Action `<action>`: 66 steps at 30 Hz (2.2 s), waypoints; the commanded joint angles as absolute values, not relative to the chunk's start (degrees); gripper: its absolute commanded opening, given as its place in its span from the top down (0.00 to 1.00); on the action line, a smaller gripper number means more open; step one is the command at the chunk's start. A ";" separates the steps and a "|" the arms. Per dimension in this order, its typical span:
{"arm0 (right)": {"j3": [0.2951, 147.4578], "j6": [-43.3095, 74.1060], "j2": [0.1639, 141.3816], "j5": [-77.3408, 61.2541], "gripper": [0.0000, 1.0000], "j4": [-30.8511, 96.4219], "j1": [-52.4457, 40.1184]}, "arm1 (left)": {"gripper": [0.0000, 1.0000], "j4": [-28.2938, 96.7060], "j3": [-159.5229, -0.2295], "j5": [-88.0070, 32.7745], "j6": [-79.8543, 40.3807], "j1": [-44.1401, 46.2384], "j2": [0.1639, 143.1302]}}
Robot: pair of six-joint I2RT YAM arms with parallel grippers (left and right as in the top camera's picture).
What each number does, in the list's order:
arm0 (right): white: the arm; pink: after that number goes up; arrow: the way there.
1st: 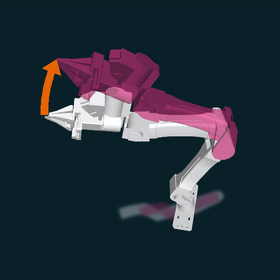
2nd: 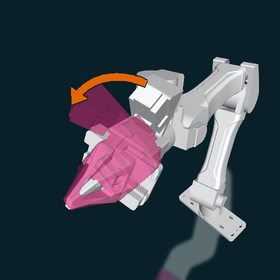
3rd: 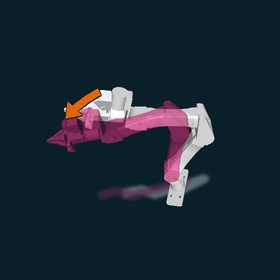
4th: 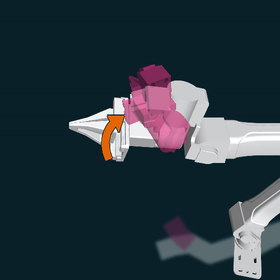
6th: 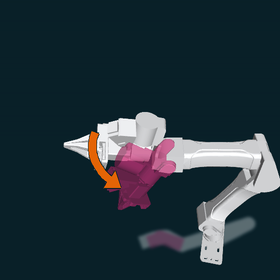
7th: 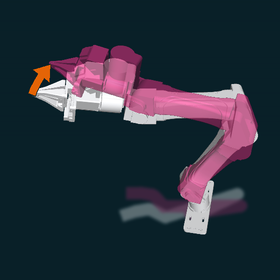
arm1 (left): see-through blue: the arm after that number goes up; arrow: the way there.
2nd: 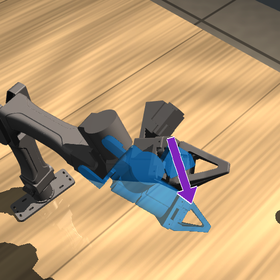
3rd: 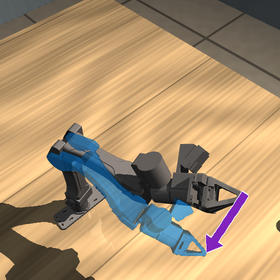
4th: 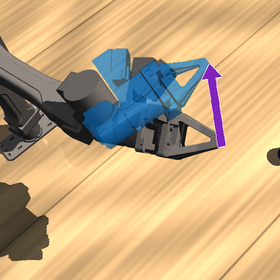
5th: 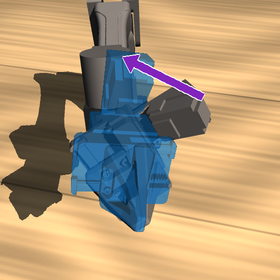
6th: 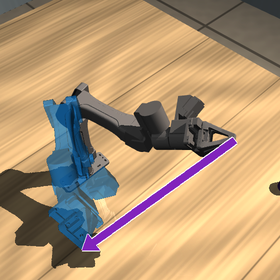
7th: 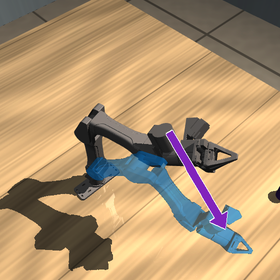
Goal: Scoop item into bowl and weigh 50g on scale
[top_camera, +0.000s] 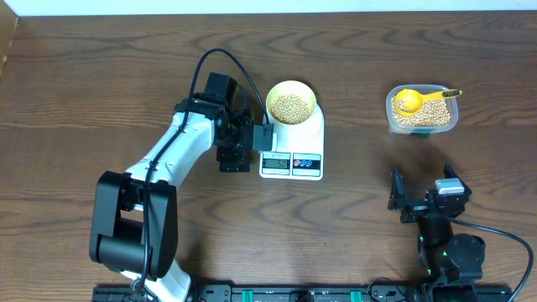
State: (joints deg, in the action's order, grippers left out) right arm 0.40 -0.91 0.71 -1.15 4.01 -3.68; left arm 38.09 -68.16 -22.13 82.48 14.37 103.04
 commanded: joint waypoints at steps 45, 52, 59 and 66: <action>0.30 -1.78 0.30 -1.65 0.01 4.21 -3.57 | 0.02 40.45 -67.70 -22.15 82.02 0.95 81.03; 0.30 -1.80 0.30 -1.65 0.01 4.21 -3.57 | 0.02 52.25 -67.70 -25.50 82.00 0.99 76.53; 0.30 -1.78 0.30 -1.65 0.01 4.21 -3.57 | 0.02 68.40 -67.61 -31.00 81.97 0.97 76.40; 0.30 -1.78 0.30 -1.65 0.01 4.21 -3.57 | 0.02 59.48 -62.19 -35.42 67.07 0.97 76.34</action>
State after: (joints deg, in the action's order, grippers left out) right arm 0.40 -0.91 0.69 -1.34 4.01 -3.68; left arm 62.98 -64.86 -31.90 77.30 1.08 76.47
